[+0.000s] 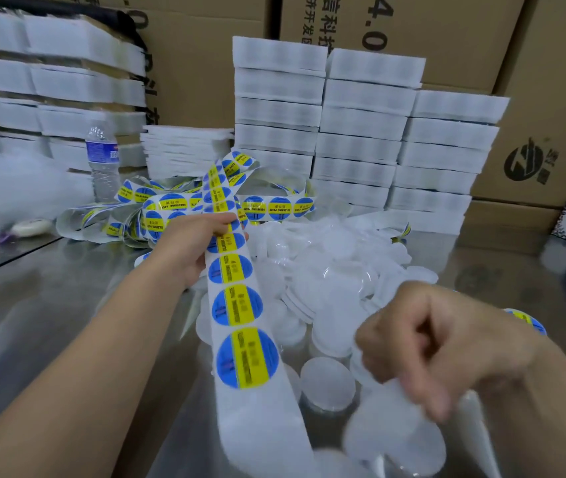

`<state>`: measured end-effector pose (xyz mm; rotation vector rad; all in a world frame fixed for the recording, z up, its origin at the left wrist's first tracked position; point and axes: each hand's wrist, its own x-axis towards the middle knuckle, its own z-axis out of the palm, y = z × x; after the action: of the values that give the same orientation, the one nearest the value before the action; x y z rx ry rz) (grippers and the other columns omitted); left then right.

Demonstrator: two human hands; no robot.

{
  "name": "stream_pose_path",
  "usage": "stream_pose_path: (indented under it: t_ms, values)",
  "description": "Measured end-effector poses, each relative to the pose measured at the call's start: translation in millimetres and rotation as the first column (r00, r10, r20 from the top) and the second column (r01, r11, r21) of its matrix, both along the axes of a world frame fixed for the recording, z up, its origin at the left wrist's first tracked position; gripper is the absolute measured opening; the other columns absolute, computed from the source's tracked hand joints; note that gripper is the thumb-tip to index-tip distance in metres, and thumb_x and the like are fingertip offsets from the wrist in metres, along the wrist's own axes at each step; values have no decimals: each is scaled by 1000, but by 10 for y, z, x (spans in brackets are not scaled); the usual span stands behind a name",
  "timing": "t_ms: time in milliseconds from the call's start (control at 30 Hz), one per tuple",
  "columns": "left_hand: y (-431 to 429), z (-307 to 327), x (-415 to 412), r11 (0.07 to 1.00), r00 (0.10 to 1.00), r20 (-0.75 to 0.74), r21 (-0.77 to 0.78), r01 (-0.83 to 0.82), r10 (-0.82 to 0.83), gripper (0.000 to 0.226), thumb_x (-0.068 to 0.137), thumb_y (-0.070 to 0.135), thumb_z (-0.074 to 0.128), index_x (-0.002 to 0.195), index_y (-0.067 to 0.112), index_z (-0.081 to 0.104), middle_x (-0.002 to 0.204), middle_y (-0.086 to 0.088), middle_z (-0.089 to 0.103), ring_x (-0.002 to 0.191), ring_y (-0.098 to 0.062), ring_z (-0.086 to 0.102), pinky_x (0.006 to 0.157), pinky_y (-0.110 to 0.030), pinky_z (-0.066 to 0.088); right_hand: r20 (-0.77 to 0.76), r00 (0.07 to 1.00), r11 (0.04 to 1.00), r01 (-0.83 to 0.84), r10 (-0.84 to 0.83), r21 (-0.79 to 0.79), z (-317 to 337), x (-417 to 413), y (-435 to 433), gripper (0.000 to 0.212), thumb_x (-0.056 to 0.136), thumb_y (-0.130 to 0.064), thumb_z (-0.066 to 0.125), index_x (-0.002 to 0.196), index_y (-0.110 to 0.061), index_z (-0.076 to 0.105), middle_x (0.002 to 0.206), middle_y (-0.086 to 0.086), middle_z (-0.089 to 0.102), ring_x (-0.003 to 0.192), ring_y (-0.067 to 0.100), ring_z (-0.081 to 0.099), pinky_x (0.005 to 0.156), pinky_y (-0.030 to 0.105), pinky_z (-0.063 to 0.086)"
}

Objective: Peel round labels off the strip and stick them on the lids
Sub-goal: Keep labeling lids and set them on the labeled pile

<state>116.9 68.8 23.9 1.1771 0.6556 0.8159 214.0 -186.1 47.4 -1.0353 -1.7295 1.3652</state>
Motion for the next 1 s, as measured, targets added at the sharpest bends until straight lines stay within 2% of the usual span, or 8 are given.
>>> stream_pose_path:
  t_ms: [100,233,367,500,633,733,833,1000]
  values:
    - [-57,-11,41,994,996,-75,90,57,-50,31,89,-8,46,88,11,70,100,-12,72,93,-27,70,93,-39,53,-174,980,995,-93,95,24,-23,285,-140,17,76,-22,76,93,-20,74,64,-6,33,54,11,28,43,28,18]
    - [-138,-54,73,976,982,-162,174,128,-99,26,86,-3,55,93,13,74,94,0,75,87,-18,69,84,-33,55,-155,948,959,282,-277,13,-110,583,-378,41,74,-21,78,112,-13,66,68,-5,46,57,9,37,53,17,40]
    - [-186,-111,94,973,980,-192,209,94,-54,18,78,5,71,86,21,71,103,-8,73,101,-26,68,99,-46,49,148,751,763,644,-644,53,-204,742,-540,78,49,-27,90,121,-38,60,74,1,55,63,14,51,58,25,44]
    - [-245,-130,136,963,970,-187,189,191,-155,45,78,-3,68,116,19,63,112,-7,69,93,-21,70,85,-37,56,522,557,696,710,-646,104,-196,701,-601,94,50,-31,85,119,-71,35,111,-7,51,89,4,57,77,17,47]
    - [-356,-81,108,887,908,-153,202,414,-389,37,85,-8,58,111,16,66,97,-5,75,82,-16,73,71,-25,59,757,408,693,716,-509,80,-345,708,-570,108,62,-31,84,122,-75,6,129,-26,33,104,-14,46,79,7,43]
    - [-385,-4,26,798,831,-173,232,556,-529,32,79,-5,61,100,17,71,95,-8,76,72,-8,72,57,-17,55,815,344,689,719,-467,91,-435,722,-546,111,63,-37,81,128,-71,-1,137,-25,28,113,-11,43,84,9,42]
    - [-355,54,-50,759,788,-149,214,615,-597,29,67,5,65,90,19,77,96,-9,75,63,-6,69,52,-16,52,831,248,675,713,-498,191,-472,712,-510,106,65,-35,78,128,-71,0,124,-25,34,98,-1,54,77,14,47]
    - [-392,-14,18,835,858,-140,200,513,-494,21,74,0,66,78,17,78,91,-9,76,75,-10,72,62,-19,58,731,239,611,735,-639,294,-386,691,-495,100,69,-27,77,118,-76,5,117,-22,39,90,12,58,75,20,53]
